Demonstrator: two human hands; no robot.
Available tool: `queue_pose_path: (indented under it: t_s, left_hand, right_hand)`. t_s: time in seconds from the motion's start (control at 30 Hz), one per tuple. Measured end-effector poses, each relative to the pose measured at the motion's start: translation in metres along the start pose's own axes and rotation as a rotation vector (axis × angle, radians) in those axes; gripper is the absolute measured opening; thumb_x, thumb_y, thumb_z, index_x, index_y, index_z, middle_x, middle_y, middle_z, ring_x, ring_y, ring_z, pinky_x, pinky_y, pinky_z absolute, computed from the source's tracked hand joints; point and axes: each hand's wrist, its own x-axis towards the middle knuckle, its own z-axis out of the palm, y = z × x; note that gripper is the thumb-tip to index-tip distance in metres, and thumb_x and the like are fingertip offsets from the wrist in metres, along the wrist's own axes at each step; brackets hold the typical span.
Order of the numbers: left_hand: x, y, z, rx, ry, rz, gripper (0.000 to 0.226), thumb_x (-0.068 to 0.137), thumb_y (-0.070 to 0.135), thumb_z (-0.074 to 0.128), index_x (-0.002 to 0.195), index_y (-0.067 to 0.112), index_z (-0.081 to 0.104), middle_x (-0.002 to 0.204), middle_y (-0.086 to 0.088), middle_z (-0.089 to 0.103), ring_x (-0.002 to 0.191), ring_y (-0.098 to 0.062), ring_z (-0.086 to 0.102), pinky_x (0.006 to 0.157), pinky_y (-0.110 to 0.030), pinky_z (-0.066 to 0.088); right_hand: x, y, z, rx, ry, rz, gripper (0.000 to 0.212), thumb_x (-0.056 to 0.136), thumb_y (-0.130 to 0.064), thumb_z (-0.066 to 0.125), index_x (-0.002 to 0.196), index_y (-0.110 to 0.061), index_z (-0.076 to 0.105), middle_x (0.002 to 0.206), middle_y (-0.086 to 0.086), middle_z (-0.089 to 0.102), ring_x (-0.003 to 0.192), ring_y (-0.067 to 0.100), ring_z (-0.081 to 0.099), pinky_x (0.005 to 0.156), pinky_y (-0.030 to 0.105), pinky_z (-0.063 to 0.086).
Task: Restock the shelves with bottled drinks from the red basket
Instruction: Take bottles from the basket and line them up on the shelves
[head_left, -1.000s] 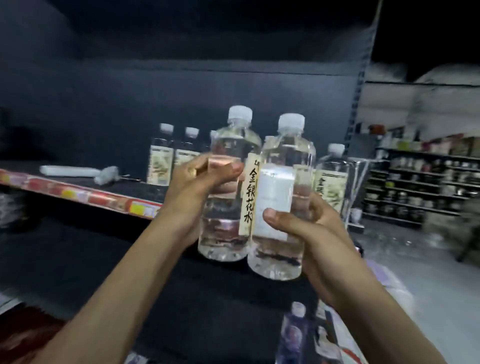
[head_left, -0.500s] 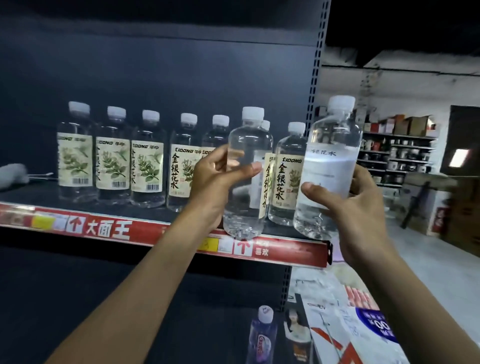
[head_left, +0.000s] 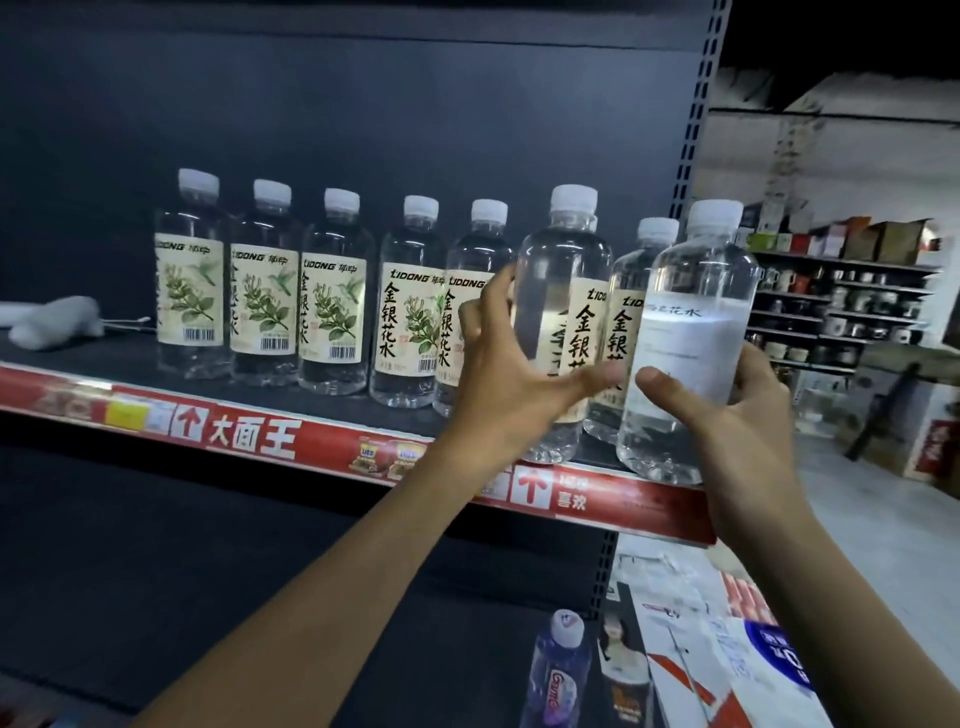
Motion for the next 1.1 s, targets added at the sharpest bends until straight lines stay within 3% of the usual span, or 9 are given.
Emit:
queue_pose_path:
  t_s: [0.07, 0.13, 0.23, 0.37, 0.47, 0.63, 0.73, 0.83, 1.1]
  left_hand:
    - [-0.002, -0.001, 0.002, -0.001, 0.028, -0.043, 0.118, 0.037, 0.074, 0.082, 0.136, 0.055, 0.02, 0.148, 0.003, 0.037, 0.127, -0.029, 0.052, 0.094, -0.055, 0.051]
    - [-0.003, -0.001, 0.0, 0.014, 0.018, -0.073, 0.099, 0.053, 0.058, 0.085, 0.13, 0.045, 0.025, 0.14, -0.002, 0.046, 0.12, -0.024, 0.056, 0.098, -0.051, 0.05]
    - [-0.006, -0.001, -0.008, 0.0, -0.06, -0.088, 0.08, 0.07, 0.043, 0.081, 0.131, 0.031, 0.03, 0.13, 0.002, 0.051, 0.109, -0.01, 0.057, 0.104, -0.042, 0.046]
    - [-0.012, 0.0, -0.013, 0.047, -0.122, -0.119, 0.09, 0.078, 0.054, 0.07, 0.15, 0.032, 0.021, 0.152, 0.002, 0.032, 0.121, -0.002, 0.033, 0.096, -0.03, 0.028]
    - [-0.015, -0.005, -0.014, 0.196, -0.146, -0.119, 0.09, 0.064, 0.06, 0.079, 0.138, 0.035, 0.033, 0.135, 0.004, 0.049, 0.12, -0.012, 0.049, 0.104, -0.038, 0.042]
    - [-0.014, 0.0, -0.019, 0.207, -0.225, -0.191, 0.111, 0.048, 0.062, 0.08, 0.142, 0.029, 0.032, 0.135, 0.006, 0.055, 0.122, -0.017, 0.053, 0.106, -0.041, 0.043]
    - [-0.014, 0.003, -0.015, 0.16, -0.25, -0.208, 0.117, 0.045, 0.069, 0.077, 0.145, 0.036, 0.028, 0.151, 0.003, 0.042, 0.136, -0.022, 0.042, 0.114, -0.052, 0.032]
    - [-0.015, 0.007, -0.01, 0.165, -0.246, -0.194, 0.101, 0.071, 0.042, 0.078, 0.152, 0.029, 0.019, 0.158, 0.003, 0.028, 0.138, -0.014, 0.029, 0.117, -0.039, 0.02]
    - [-0.01, 0.006, -0.004, 0.186, -0.25, -0.229, 0.085, 0.082, 0.033, 0.073, 0.151, 0.022, 0.024, 0.152, 0.004, 0.038, 0.137, -0.021, 0.038, 0.108, -0.034, 0.028]
  right_hand:
    - [0.0, 0.0, -0.001, -0.012, 0.011, 0.009, 0.101, 0.044, -0.06, 0.088, 0.131, -0.034, 0.045, 0.127, 0.006, 0.055, 0.106, 0.029, 0.065, 0.08, 0.046, 0.06]
    - [0.0, 0.001, -0.005, 0.046, 0.029, 0.034, 0.097, 0.048, -0.049, 0.087, 0.132, -0.031, 0.042, 0.123, 0.005, 0.058, 0.103, 0.03, 0.067, 0.081, 0.049, 0.059]
    - [-0.004, 0.001, -0.012, 0.061, 0.009, 0.056, 0.098, 0.05, -0.062, 0.083, 0.133, -0.022, 0.048, 0.121, 0.003, 0.065, 0.101, 0.025, 0.069, 0.085, 0.049, 0.056]
    - [-0.007, -0.001, -0.012, 0.0, -0.071, 0.081, 0.07, 0.082, -0.052, 0.07, 0.138, -0.02, 0.042, 0.12, 0.001, 0.062, 0.092, 0.011, 0.07, 0.084, 0.048, 0.054]
    - [-0.01, -0.002, -0.005, -0.366, -0.032, 0.022, 0.109, 0.052, -0.061, 0.086, 0.139, -0.031, 0.027, 0.134, 0.004, 0.04, 0.116, 0.022, 0.053, 0.107, 0.045, 0.041]
    - [-0.007, 0.0, -0.017, -0.167, -0.074, 0.099, 0.111, 0.038, -0.051, 0.086, 0.134, -0.027, 0.037, 0.122, 0.006, 0.062, 0.106, 0.027, 0.065, 0.095, 0.049, 0.052]
    - [-0.005, 0.001, -0.024, -0.112, -0.168, 0.145, 0.09, 0.056, -0.034, 0.084, 0.135, -0.014, 0.046, 0.118, 0.002, 0.067, 0.103, 0.023, 0.068, 0.091, 0.043, 0.053]
    - [-0.006, -0.004, -0.03, -0.093, -0.224, 0.115, 0.059, 0.069, -0.021, 0.077, 0.124, -0.015, 0.057, 0.106, -0.002, 0.072, 0.091, 0.014, 0.072, 0.077, 0.028, 0.051]
    - [-0.005, 0.0, -0.036, -0.129, -0.259, 0.158, 0.059, 0.086, -0.018, 0.067, 0.141, -0.016, 0.046, 0.126, 0.0, 0.066, 0.112, 0.018, 0.065, 0.104, 0.048, 0.047]
